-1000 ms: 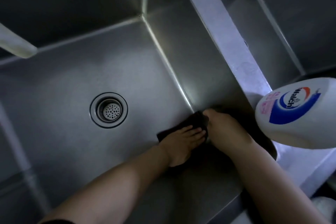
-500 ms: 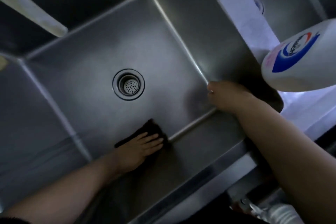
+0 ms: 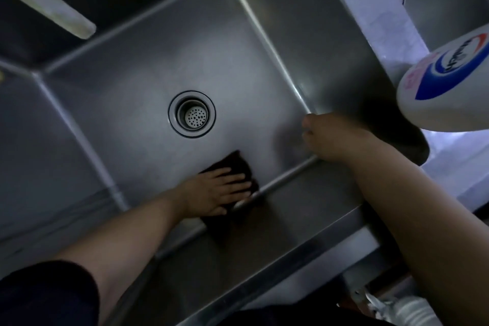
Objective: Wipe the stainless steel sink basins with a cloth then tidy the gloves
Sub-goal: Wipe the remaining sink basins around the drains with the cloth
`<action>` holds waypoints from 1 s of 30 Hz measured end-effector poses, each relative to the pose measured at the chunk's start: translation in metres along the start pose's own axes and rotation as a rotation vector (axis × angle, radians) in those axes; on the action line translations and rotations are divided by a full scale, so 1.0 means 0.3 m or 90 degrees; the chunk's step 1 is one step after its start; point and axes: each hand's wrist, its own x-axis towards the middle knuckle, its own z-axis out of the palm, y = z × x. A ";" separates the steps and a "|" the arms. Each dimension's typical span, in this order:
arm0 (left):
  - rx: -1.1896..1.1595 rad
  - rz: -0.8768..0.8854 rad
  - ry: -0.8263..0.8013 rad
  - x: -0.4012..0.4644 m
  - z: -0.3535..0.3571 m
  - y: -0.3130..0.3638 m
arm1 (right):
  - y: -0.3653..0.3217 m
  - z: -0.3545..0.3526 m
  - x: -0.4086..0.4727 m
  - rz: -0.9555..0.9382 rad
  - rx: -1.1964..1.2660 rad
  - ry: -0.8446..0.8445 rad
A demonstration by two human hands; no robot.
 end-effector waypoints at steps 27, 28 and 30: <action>-0.182 -0.744 0.066 -0.248 0.108 0.140 | 0.010 0.021 0.011 -0.043 -0.034 -0.038; -0.152 -0.689 0.066 -0.239 0.104 0.139 | 0.008 0.022 0.012 -0.046 -0.034 -0.042; -0.068 -0.512 0.064 -0.203 0.098 0.145 | 0.006 0.021 0.015 -0.044 -0.032 -0.047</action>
